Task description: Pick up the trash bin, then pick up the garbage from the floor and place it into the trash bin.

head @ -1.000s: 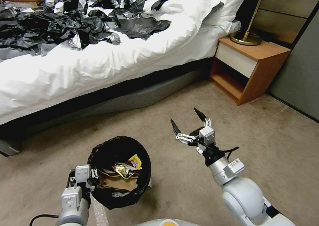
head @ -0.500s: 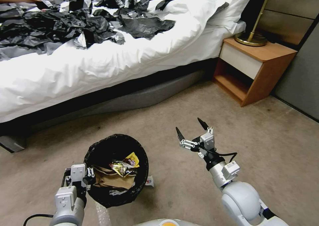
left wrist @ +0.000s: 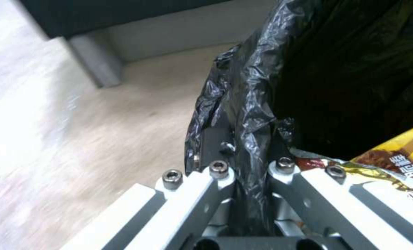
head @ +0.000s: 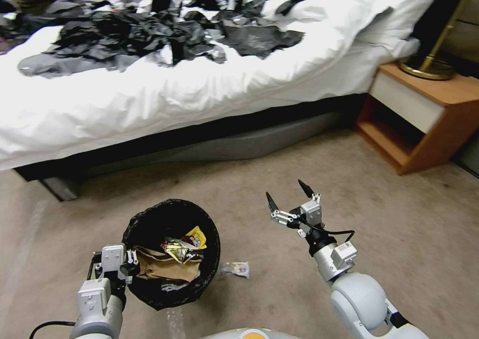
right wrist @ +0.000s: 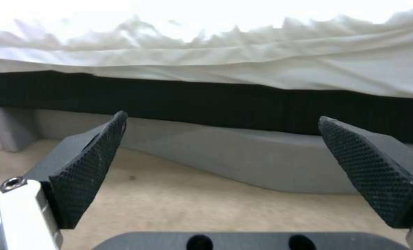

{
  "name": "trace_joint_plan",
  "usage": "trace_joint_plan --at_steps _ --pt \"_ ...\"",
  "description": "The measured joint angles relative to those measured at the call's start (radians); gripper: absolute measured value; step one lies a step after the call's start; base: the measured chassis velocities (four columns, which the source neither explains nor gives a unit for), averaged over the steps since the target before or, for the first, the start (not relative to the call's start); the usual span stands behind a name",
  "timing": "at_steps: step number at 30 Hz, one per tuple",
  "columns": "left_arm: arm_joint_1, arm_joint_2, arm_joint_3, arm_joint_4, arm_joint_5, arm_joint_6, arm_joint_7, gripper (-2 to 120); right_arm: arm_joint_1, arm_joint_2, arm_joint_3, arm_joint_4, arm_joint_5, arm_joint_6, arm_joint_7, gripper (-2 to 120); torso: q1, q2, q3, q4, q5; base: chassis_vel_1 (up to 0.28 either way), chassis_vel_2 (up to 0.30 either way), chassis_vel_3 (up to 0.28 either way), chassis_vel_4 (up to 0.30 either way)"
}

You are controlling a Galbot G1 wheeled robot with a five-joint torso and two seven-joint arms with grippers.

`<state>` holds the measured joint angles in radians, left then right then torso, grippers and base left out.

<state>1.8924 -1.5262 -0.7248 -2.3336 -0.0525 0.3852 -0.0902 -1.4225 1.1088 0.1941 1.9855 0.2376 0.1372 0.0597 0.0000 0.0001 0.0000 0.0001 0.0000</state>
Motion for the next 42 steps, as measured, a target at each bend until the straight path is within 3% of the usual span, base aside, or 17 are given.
trace_joint_plan --at_steps 13,21,28,31,42 --pt "0.009 -0.004 0.0 -0.006 0.002 -0.006 -0.001 0 -0.008 -0.013 0.01 -0.027 -0.017 0.002 -0.051 100 0.0 0.0 0.0 0.0002 0.0001 0.114 0.117 0.104 0.106" --pt "0.012 -0.006 0.003 -0.011 0.006 -0.007 -0.001 0 0.001 -0.055 0.034 -0.069 -0.036 -0.008 -0.164 100 0.0 0.0 0.0 -0.0004 0.0002 0.01 0.014 0.009 0.009" --pt "0.017 -0.008 0.009 -0.012 0.013 -0.01 -0.002 0 0.036 -0.114 0.02 -0.132 -0.059 -0.08 -0.277 100 0.0 0.0 0.0 -0.0001 0.0001 0.0 0.0 0.0 0.0" --pt "0.018 -0.011 0.018 -0.012 0.019 -0.013 -0.002 0 0.059 -0.131 -0.018 -0.2 -0.086 -0.117 -0.301 100 0.0 0.0 0.0 -0.0001 0.0002 0.0 0.0 0.0 0.0" --pt "0.026 -0.012 0.024 -0.014 0.029 -0.016 -0.004 0 0.132 -0.113 -0.112 -0.446 -0.196 -0.101 -0.394 100 0.0 0.0 0.0 0.0001 -0.0001 0.0 0.0 0.0 0.0"
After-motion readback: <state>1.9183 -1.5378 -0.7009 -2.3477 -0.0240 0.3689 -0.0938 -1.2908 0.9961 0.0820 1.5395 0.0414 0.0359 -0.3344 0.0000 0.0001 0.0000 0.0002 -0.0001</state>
